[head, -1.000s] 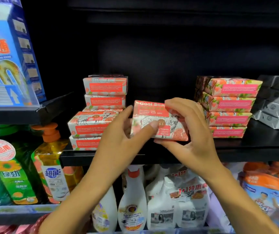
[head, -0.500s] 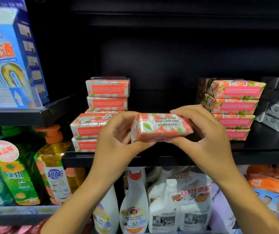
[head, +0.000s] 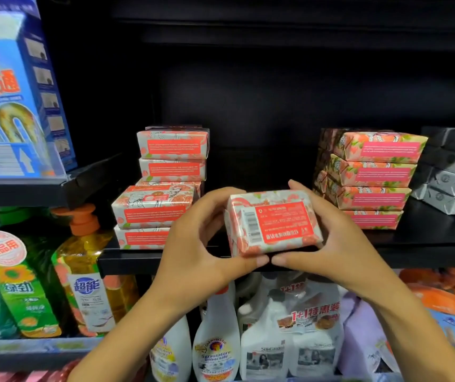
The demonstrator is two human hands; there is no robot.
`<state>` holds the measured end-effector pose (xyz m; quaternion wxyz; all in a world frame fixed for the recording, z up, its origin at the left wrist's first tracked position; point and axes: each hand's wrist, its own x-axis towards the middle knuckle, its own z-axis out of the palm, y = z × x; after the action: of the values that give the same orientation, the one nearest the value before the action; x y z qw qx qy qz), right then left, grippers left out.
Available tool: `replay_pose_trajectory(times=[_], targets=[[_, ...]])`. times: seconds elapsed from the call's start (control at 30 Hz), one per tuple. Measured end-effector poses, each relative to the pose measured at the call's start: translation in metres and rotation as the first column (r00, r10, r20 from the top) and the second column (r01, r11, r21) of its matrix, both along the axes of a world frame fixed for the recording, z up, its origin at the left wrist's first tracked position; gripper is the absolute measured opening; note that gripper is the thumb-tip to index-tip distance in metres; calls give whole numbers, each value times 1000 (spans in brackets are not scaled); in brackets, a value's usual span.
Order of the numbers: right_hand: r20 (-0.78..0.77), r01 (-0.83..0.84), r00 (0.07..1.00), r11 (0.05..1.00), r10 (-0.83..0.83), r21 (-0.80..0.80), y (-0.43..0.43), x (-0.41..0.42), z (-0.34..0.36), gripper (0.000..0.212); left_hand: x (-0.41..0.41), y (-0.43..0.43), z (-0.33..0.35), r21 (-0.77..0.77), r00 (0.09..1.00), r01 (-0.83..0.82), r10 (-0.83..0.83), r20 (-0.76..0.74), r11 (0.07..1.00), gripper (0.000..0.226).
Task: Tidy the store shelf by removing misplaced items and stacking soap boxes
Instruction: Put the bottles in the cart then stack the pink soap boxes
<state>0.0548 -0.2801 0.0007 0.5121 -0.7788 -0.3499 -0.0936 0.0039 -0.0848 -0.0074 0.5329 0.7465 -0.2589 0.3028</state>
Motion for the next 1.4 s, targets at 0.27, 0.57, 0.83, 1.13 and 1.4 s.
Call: replay_pose_trajectory(times=[0.27,0.57,0.83,1.13,1.4], targets=[[44,-98,995,950,89,295,-3,-7,6,54,7,0,-8,33,999,43,-43,-18,999,73],[355,-52,935,976,-26,210,11,-9,-6,50,6,-3,-3,-132,975,63,-89,-202,989,64],[305,-8,951,991,50,-135,-6,1,-2,81,9,1,-14,-37,987,64,-69,-142,997,68],[298,291,925,944,-236,-156,0,33,5,73,9,9,-34,335,915,-394,400,53,856,50],[201,245,961,917,-188,-315,37,64,11,57,20,13,-45,500,869,-494,401,288,711,35]])
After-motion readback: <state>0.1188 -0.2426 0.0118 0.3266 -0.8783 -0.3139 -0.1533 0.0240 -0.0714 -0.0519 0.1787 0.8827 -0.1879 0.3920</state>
